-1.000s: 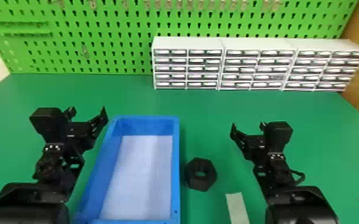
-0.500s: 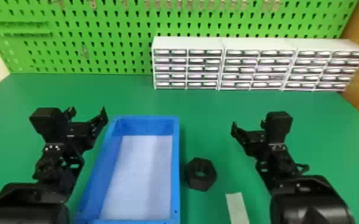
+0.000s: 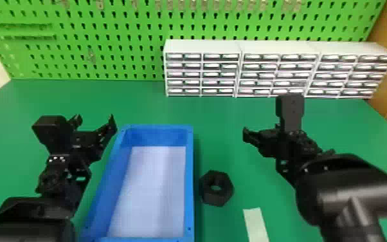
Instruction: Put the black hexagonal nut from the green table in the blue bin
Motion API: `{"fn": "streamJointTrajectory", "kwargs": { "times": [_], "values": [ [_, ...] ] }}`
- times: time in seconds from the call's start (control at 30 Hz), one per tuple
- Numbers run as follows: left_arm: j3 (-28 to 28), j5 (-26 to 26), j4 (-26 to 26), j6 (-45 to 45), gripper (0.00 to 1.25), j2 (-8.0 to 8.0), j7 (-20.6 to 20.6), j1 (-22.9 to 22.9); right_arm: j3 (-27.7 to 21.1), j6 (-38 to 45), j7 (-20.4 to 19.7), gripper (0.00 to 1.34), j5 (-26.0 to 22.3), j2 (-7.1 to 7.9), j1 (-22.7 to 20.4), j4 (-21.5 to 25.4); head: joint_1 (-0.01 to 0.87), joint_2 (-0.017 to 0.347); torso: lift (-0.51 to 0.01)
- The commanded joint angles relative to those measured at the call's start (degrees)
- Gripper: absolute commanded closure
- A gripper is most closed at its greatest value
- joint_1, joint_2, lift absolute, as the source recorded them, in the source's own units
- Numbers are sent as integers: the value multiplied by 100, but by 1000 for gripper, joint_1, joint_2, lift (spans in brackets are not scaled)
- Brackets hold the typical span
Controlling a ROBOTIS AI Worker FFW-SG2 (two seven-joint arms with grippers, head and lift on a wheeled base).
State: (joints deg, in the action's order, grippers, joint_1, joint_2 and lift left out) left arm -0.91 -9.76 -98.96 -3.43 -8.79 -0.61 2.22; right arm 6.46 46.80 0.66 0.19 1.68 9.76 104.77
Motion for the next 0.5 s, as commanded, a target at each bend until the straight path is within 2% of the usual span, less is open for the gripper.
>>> {"fn": "streamJointTrajectory", "kwargs": {
  "times": [0.0, 0.17, 0.3, 0.47],
  "values": [
    [3, 0, 0, 0, 377, 0, 0, -2, 206, 1156, 4, 331, -37, 104, 272, 369, 686, 52, -97],
    [12, 9, 0, 0, 377, 0, 0, -11, 373, 2105, 48, 331, -125, 192, 554, 527, 686, 52, -97],
    [21, 18, 9, 0, 377, -9, 0, -20, 452, 2826, 233, 329, -116, 183, 782, 536, 686, 52, -97],
    [30, 26, 9, 0, 377, 0, 0, -20, 698, 3309, 338, 329, -37, 210, 976, 518, 686, 52, -97]
  ]
}}
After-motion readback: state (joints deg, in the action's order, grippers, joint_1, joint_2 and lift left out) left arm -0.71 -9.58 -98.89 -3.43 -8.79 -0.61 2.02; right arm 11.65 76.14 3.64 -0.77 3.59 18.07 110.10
